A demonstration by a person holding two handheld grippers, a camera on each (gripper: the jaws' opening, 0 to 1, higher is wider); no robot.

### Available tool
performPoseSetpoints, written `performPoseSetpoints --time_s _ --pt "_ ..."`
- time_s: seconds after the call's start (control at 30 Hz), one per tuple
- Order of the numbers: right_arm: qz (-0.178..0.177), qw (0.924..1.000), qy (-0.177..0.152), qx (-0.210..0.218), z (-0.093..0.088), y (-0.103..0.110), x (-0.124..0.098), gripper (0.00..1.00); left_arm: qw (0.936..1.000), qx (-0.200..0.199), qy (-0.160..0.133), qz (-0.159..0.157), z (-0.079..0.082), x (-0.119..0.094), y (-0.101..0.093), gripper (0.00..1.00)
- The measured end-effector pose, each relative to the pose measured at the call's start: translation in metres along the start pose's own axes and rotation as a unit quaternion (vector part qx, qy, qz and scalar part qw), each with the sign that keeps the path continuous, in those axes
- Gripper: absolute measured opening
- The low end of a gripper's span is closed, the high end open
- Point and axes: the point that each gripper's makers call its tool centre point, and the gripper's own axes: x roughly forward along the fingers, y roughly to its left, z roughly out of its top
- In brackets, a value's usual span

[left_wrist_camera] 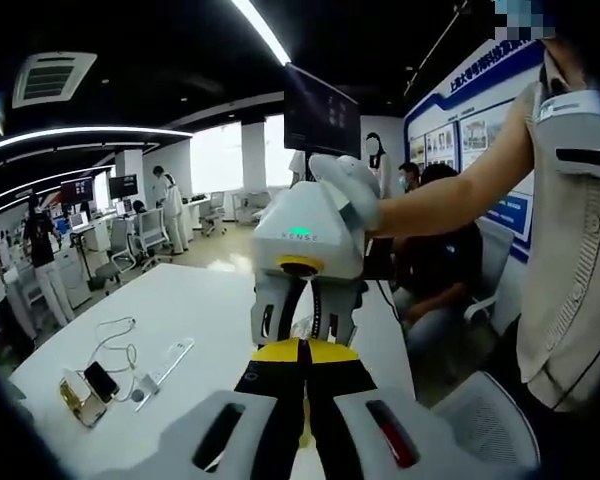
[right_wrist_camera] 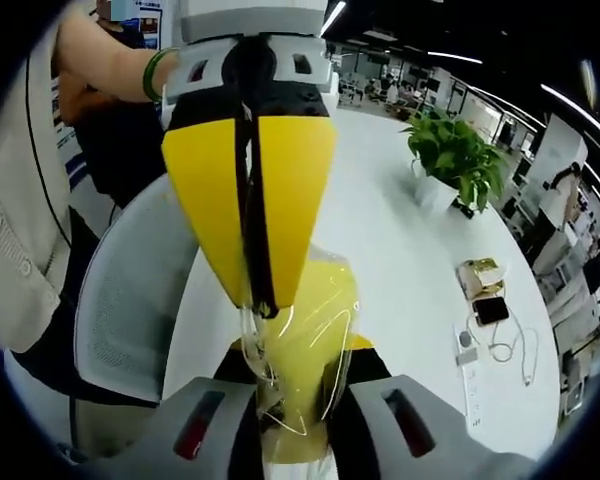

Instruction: Compare the silicone blocks by pressing each to a similar depth, holding the contact briefly, and releasing to observe deformation and rebound differences across the visible hardness samples.

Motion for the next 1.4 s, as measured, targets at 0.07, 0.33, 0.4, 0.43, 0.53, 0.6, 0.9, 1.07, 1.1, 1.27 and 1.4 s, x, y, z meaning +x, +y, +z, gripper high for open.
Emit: performPoseSetpoints --time_s 0.07,0.33,0.4,0.43,0.53,0.6,0.9,1.07,1.1,1.27,1.4 --pt "-0.002 1.0000 -0.002 -0.009 0.001 0.000 0.001 0.12 1.0000 0.000 0.001 0.001 -0.001 -0.001 0.000 0.00" --pt "0.002 0.9998 -0.012 -0.013 0.004 0.002 0.005 0.18 1.0000 -0.003 0.003 0.005 -0.005 -0.006 0.001 0.00" --pt "0.003 0.9998 -0.015 -0.011 0.006 0.002 0.005 0.22 1.0000 -0.004 0.005 0.007 -0.006 -0.008 0.003 0.00" --pt "0.004 0.9998 -0.016 -0.011 0.007 0.003 0.006 0.23 0.9999 -0.004 0.005 0.008 -0.007 -0.008 0.003 0.00" --pt "0.002 0.9998 -0.015 -0.015 0.007 0.003 0.006 0.26 0.9999 -0.007 0.006 0.010 -0.010 -0.010 0.005 0.00" --pt "0.002 0.9998 -0.015 -0.014 0.007 0.004 0.006 0.27 0.9999 -0.009 0.007 0.010 -0.011 -0.010 0.006 0.00" --pt "0.003 0.9999 -0.015 -0.008 0.006 0.005 0.007 0.33 0.9999 -0.012 0.008 0.009 -0.015 -0.010 0.006 0.00" --pt "0.004 0.9999 -0.016 -0.002 0.004 0.006 0.007 0.34 0.9999 -0.013 0.007 0.008 -0.016 -0.009 0.007 0.00" --pt "0.003 0.9999 -0.016 -0.002 0.004 0.005 0.007 0.34 0.9999 -0.012 0.007 0.009 -0.016 -0.009 0.008 0.00" --pt "0.002 0.9998 -0.019 0.003 0.003 0.004 0.006 0.37 0.9998 -0.014 0.007 0.009 -0.016 -0.009 0.008 0.00" --pt "-0.004 0.9997 -0.024 0.009 0.002 0.002 0.006 0.42 0.9998 -0.016 0.007 0.012 -0.017 -0.009 0.009 0.00"
